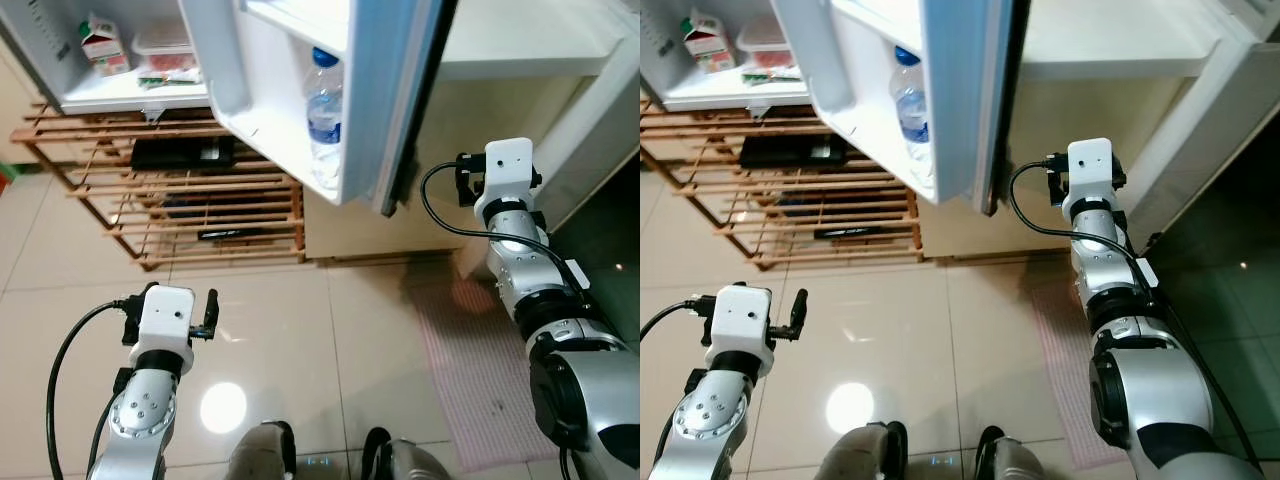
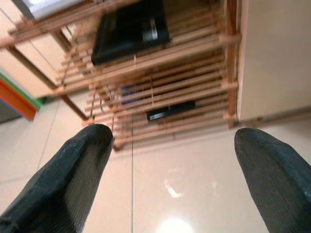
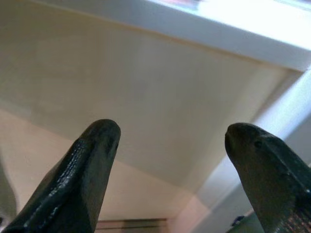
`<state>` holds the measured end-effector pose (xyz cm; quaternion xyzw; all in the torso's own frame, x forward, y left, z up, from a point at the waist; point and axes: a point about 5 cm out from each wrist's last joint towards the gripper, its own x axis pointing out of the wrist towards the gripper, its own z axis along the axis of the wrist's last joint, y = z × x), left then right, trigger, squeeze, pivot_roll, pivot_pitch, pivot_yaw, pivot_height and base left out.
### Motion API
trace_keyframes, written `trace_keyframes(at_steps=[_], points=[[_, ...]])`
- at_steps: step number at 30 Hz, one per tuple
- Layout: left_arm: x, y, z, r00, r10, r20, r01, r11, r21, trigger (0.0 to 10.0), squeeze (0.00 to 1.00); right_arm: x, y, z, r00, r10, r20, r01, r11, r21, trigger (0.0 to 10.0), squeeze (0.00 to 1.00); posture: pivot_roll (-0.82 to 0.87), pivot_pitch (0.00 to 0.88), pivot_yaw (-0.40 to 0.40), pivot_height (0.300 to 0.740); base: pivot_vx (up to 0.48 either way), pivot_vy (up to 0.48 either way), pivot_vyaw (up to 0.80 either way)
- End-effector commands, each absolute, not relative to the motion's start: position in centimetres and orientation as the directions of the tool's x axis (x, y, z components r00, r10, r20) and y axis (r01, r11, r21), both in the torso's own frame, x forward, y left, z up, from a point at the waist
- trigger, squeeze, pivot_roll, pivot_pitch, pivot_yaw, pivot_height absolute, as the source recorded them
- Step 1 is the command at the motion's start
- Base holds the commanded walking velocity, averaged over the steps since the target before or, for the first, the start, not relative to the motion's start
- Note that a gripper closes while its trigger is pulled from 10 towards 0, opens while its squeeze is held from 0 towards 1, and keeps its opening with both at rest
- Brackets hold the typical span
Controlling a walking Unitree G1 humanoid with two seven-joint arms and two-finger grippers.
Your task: Restocking fridge
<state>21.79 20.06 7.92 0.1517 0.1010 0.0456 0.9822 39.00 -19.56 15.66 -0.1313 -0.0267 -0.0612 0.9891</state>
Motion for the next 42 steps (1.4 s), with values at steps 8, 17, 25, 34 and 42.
trace_keyframes(at_steps=[8,17,25,34,42], points=[[21.9,19.1,7.0,0.967,0.072,-0.243,0.003,0.956,0.294,10.0,0.0,40.2,-16.1,17.4,0.995,-0.038,0.091,0.05,0.99,-0.133,10.0,0.0,0.36,0.267,-0.008,0.74,0.0,0.0,0.0],[21.7,17.5,4.8,0.926,0.002,-0.378,0.083,0.975,0.208,10.0,0.0,40.3,-11.5,18.6,0.979,0.127,0.159,-0.12,0.991,-0.052,10.0,0.0,0.32,0.258,-0.02,0.74,0.0,0.0,0.0],[21.6,19.0,-0.8,0.81,0.051,-0.584,0.119,0.961,0.249,10.0,0.0,39.9,-8.3,20.0,0.942,0.226,0.249,-0.233,0.972,-0.003,10.0,0.0,0.25,0.239,-0.03,0.74,0.0,0.0,0.0],[21.6,19.0,-3.0,0.732,0.086,-0.676,0.159,0.943,0.292,10.0,0.0,37.7,-3.3,21.5,0.845,0.391,0.366,-0.457,0.882,0.113,10.0,0.0,0.22,0.221,-0.026,0.74,0.0,0.0,0.0],[20.6,20.0,-5.4,0.572,0.139,-0.808,0.185,0.938,0.293,10.0,0.0,30.7,0.1,26.7,0.569,0.642,0.513,-0.822,0.458,0.338,10.0,0.0,0.19,0.209,-0.018,0.74,0.0,0.0,0.0]])
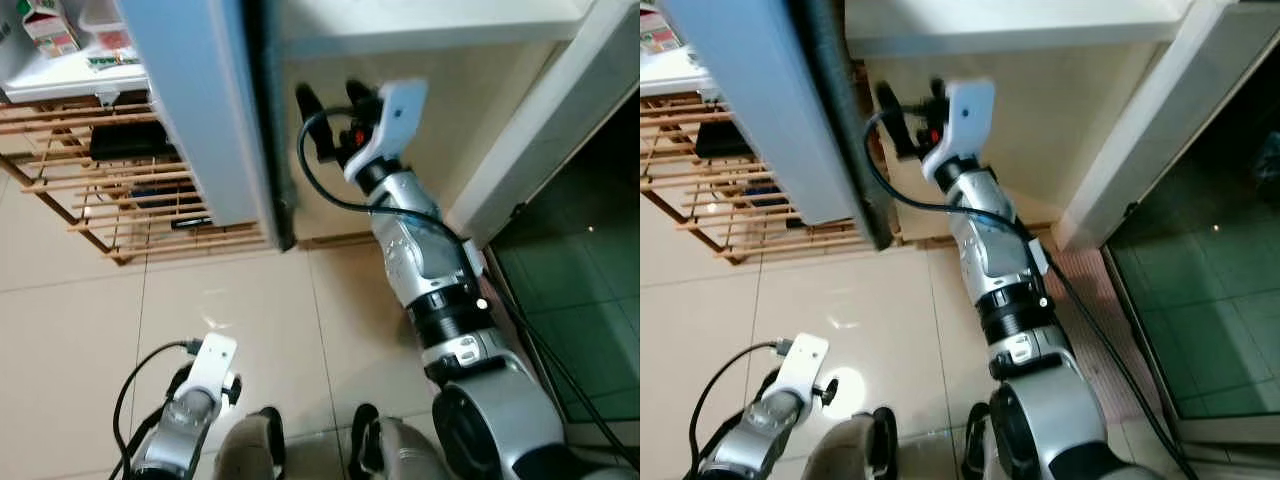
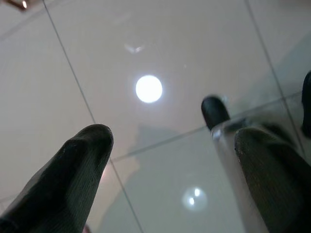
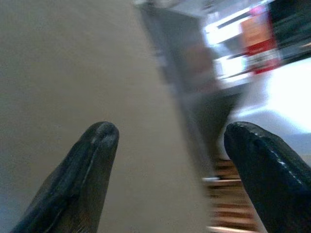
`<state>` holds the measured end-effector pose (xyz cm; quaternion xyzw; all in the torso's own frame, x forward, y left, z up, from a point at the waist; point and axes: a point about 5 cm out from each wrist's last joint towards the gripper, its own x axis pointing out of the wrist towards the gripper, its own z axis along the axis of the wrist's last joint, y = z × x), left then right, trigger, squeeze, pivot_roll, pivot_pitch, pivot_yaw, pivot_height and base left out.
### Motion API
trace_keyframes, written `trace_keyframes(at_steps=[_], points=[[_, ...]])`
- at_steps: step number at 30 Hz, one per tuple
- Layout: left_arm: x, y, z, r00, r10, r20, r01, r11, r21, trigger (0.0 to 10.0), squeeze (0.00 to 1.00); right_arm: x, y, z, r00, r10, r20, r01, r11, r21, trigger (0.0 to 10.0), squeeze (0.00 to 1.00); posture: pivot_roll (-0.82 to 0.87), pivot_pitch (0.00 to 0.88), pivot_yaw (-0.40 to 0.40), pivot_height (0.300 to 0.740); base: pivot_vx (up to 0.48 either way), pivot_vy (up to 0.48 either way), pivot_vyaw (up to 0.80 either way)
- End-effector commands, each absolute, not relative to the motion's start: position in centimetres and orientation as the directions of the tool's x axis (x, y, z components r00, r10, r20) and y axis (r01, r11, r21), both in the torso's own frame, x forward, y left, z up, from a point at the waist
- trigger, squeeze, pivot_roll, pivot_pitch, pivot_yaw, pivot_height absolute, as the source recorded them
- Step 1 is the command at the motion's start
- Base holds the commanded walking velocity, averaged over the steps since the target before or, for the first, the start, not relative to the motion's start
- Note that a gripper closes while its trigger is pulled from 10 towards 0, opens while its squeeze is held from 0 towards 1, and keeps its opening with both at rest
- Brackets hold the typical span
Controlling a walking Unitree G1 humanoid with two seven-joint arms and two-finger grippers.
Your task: Restocking fridge
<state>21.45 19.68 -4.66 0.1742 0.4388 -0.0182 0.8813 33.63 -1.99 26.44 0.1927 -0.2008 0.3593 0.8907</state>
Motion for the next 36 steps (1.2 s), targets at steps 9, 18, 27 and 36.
trace_keyframes(at_steps=[9,18,27,36], points=[[20.3,17.3,-6.8,0.582,0.099,-0.807,0.206,0.942,0.264,10.0,0.0,31.7,-5.5,24.3,0.711,0.579,0.4,-0.7,0.638,0.321,10.0,0.0,0.18,0.193,-0.011,0.74,0.0,0.0,0.0],[23.3,17.9,-4.8,0.75,0.072,-0.657,0.163,0.943,0.289,10.0,0.0,33.9,-12.1,18.4,0.953,0.277,0.122,-0.284,0.958,0.043,10.0,0.0,0.19,0.159,-0.024,0.74,0.0,0.0,0.0],[26.1,16.8,-0.9,0.899,-0.003,-0.437,0.17,0.924,0.343,10.0,0.0,33.1,-15.0,14.4,0.988,0.153,0.01,-0.153,0.988,0.016,10.0,0.0,0.18,0.144,-0.018,0.74,0.0,0.0,0.14],[26.1,16.8,0.9,0.936,0.033,-0.352,0.078,0.951,0.298,10.0,0.0,33.5,-13.1,14.8,0.98,0.195,0.042,-0.196,0.98,0.02,10.0,0.0,0.18,0.144,-0.023,0.74,-0.152,0.2,0.41]])
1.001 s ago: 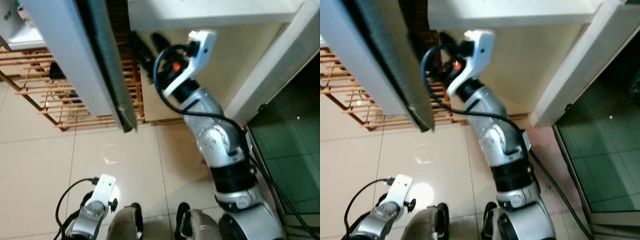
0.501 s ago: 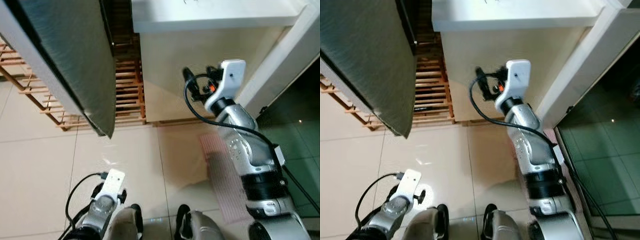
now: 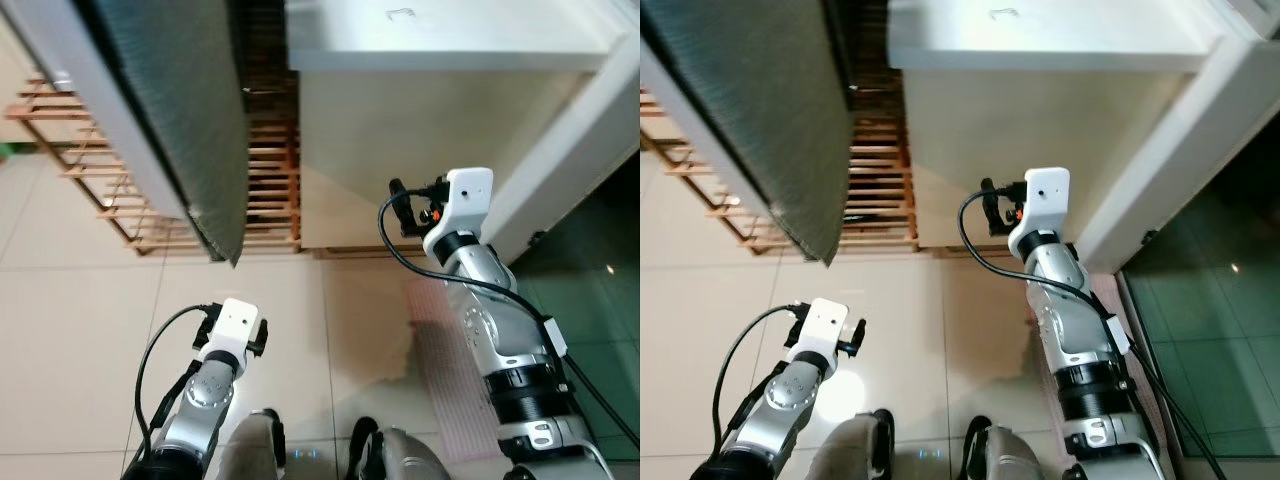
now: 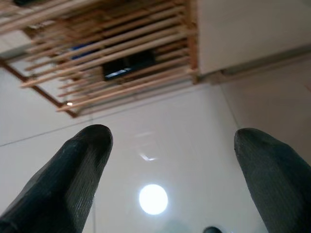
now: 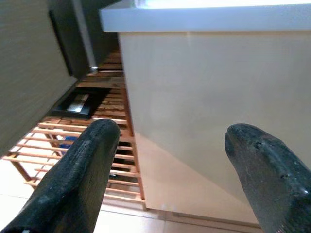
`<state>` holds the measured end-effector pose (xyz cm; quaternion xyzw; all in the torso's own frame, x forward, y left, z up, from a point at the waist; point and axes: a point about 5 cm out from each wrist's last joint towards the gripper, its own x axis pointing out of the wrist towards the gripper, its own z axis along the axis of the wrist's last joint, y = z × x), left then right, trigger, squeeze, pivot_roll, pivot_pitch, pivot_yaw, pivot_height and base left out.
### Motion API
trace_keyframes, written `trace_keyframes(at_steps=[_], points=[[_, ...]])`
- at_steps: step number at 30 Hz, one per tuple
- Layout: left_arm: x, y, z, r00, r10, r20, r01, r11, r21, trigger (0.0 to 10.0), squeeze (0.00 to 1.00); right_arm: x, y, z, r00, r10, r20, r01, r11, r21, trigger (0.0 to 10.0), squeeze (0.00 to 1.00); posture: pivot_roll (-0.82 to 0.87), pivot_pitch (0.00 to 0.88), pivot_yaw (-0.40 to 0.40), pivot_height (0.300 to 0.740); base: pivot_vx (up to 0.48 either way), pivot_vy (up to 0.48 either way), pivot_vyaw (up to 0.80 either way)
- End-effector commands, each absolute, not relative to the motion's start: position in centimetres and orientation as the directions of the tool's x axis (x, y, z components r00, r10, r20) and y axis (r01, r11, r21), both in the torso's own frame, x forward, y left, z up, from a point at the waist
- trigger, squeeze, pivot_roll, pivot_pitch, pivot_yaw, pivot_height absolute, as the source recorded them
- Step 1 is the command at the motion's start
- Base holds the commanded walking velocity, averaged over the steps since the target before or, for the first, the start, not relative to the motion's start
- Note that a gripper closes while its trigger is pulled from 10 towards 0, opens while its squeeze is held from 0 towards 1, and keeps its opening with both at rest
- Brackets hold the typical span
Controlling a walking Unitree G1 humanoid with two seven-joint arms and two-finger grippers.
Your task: Restocking fridge
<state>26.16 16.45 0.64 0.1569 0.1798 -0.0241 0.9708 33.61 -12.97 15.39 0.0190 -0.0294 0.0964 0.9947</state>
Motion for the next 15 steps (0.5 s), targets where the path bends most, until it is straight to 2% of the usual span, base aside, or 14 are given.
trace_keyframes(at_steps=[1,9,15], points=[[26.2,16.8,1.0,0.935,0.04,-0.351,0.069,0.954,0.291,10.0,0.0,33.5,-13.1,14.7,0.98,0.196,0.038,-0.197,0.98,0.017,10.0,0.0,0.18,0.144,-0.023,0.74,0.0,0.424,0.0],[26.3,16.8,1.6,0.937,0.058,-0.344,0.04,0.962,0.269,10.0,0.0,33.6,-12.9,14.7,0.98,0.194,0.043,-0.194,0.981,0.015,10.0,0.0,0.18,0.144,-0.021,0.74,0.0,0.459,0.0],[26.6,16.6,2.0,0.94,0.063,-0.336,0.032,0.962,0.27,10.0,0.0,33.8,-12.6,14.8,0.977,0.208,0.048,-0.208,0.978,0.007,10.0,0.0,0.18,0.144,-0.024,0.74,0.0,0.0,0.0]])
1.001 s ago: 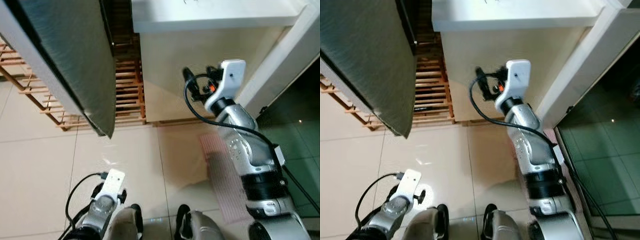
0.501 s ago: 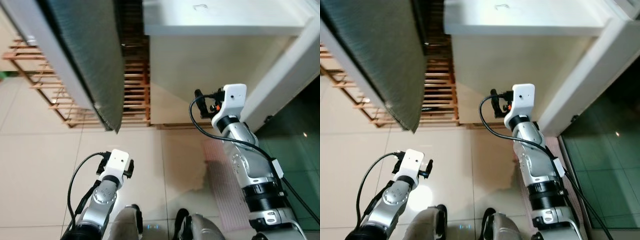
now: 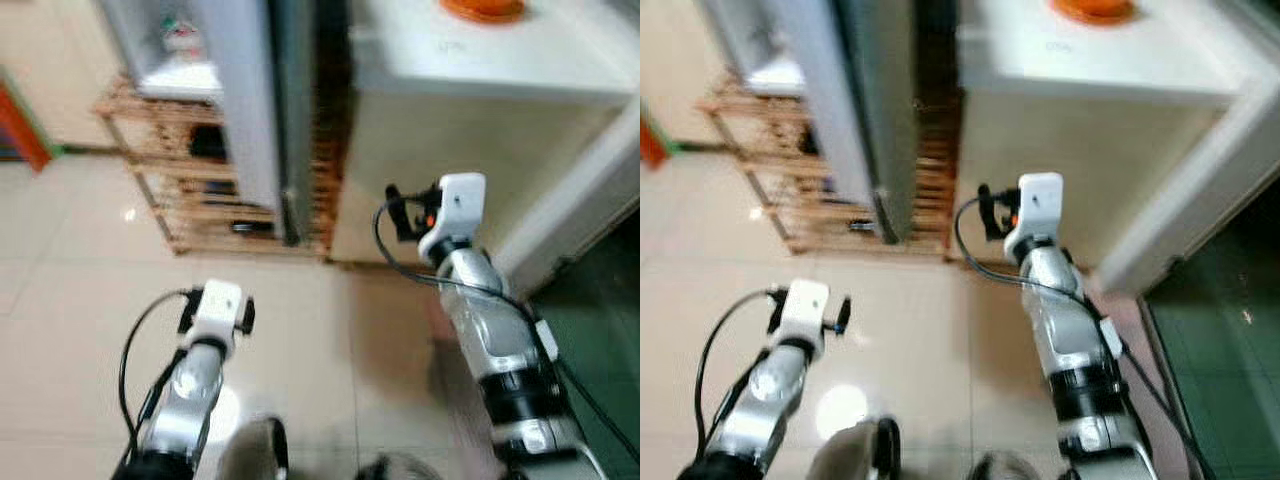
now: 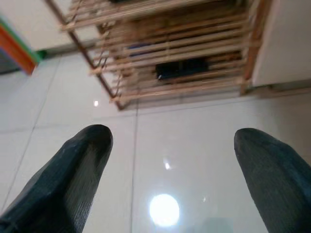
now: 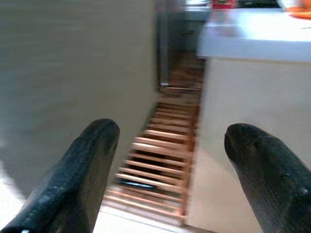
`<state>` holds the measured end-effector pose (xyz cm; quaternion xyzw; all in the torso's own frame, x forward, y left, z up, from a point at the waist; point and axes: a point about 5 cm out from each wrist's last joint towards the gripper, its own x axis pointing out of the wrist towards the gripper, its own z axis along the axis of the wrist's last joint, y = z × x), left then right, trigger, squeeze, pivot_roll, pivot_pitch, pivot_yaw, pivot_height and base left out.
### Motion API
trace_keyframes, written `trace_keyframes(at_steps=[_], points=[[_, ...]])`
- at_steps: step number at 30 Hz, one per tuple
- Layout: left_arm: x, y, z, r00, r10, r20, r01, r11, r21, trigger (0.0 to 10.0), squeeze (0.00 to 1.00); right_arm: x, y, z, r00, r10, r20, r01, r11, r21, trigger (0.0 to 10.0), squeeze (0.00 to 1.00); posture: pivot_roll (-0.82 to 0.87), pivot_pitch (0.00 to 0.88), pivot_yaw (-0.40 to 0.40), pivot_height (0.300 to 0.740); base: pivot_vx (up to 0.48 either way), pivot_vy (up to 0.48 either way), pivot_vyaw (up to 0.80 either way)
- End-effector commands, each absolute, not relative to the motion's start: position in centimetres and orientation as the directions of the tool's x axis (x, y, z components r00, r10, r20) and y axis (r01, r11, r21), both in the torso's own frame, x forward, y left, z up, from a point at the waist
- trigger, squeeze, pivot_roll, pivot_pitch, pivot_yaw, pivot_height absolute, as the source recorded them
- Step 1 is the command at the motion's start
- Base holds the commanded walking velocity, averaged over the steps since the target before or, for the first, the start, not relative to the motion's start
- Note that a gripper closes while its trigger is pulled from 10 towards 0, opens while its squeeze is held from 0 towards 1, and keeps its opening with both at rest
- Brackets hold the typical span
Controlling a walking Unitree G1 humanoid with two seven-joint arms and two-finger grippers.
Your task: Restocking fridge
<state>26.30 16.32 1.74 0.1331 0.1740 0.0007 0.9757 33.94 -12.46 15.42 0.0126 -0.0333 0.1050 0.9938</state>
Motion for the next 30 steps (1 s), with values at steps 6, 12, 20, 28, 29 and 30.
trace_keyframes(at_steps=[6,12,20,28,29,30], points=[[26.5,16.5,2.2,0.941,0.065,-0.332,0.03,0.961,0.273,10.0,0.0,34.4,-12.1,14.8,0.974,0.222,0.049,-0.222,0.975,0.004,10.0,0.0,0.18,0.145,-0.023,0.74,0.0,0.0,0.0],[26.6,14.4,3.7,0.963,-0.147,-0.227,0.207,0.94,0.271,10.0,0.0,36.9,-12.4,15.6,0.972,0.23,0.04,-0.227,0.972,-0.065,10.0,0.0,0.18,0.167,-0.052,0.74,0.0,0.0,0.0],[26.0,14.1,2.7,0.949,-0.152,-0.277,0.232,0.93,0.284,10.0,0.0,38.7,-13.5,16.1,0.977,0.213,0.011,-0.21,0.97,-0.124,10.0,0.0,0.19,0.174,-0.08,0.74,0.0,0.0,0.0],[24.7,13.4,1.3,0.933,-0.147,-0.328,0.243,0.931,0.273,10.0,0.0,40.0,-11.2,18.1,0.97,0.241,0.037,-0.235,0.965,-0.118,10.0,0.0,0.21,0.179,-0.097,0.74,0.0,0.0,0.0],[24.6,13.3,1.2,0.933,-0.146,-0.329,0.241,0.933,0.268,10.0,0.0,40.1,-10.7,18.4,0.967,0.251,0.044,-0.245,0.963,-0.116,10.0,0.0,0.22,0.179,-0.099,0.74,0.0,0.0,0.0],[24.6,13.2,1.2,0.933,-0.145,-0.33,0.24,0.934,0.266,10.0,0.0,40.2,-10.4,18.6,0.965,0.258,0.048,-0.251,0.961,-0.116,10.0,0.0,0.22,0.179,-0.101,0.74,0.0,0.0,0.0]])
